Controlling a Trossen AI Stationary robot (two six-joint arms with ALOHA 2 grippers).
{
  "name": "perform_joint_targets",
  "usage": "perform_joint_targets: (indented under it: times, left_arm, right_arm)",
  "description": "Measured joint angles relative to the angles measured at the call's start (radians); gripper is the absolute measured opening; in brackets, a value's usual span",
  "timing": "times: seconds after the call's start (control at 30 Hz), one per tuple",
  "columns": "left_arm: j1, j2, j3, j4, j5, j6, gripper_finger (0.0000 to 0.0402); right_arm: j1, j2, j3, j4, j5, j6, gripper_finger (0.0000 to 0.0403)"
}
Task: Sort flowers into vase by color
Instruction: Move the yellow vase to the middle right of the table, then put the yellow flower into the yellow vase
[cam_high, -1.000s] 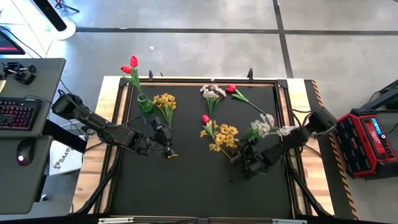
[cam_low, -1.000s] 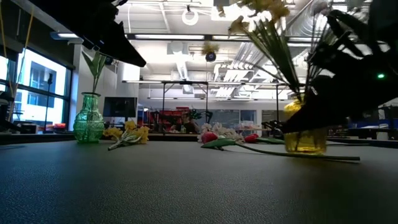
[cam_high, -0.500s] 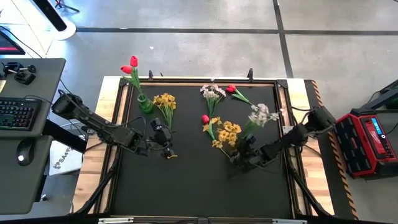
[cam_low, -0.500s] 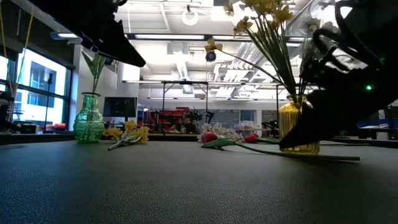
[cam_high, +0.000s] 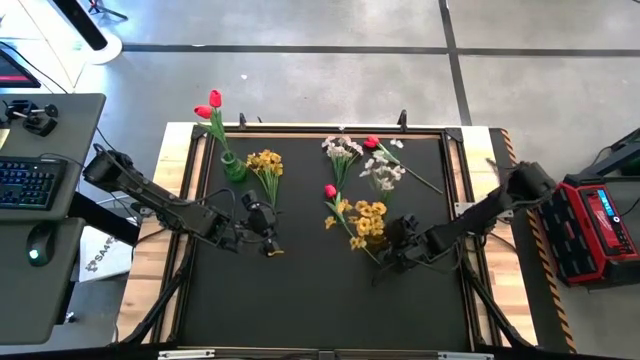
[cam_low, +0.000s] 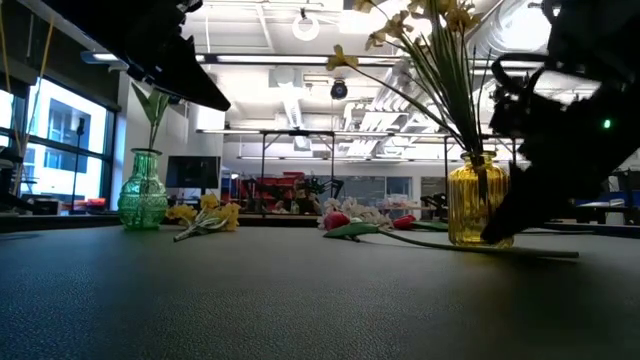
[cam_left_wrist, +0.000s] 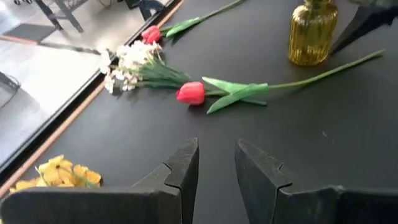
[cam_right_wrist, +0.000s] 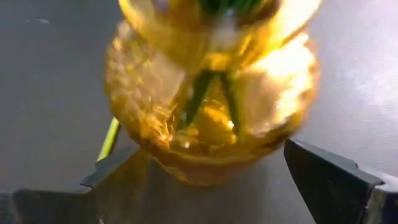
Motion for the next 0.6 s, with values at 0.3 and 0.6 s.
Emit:
perform_joint_targets:
  times: [0.3, 0.6]
  left_arm:
    - [-0.065, 0.0, 0.0, -0.251, 0.025, -0.276, 0.009]
    - [-0.175, 0.001, -0.072, -0.472, -0.075, -0.816, 0.009]
  right_arm:
    - [0.037, -0.174, 0.012, -0.216, -0.138, 0.086, 0.0358]
    - [0.246, -0.353, 0.012, -0.296, -0.239, 0.37, 0.0358]
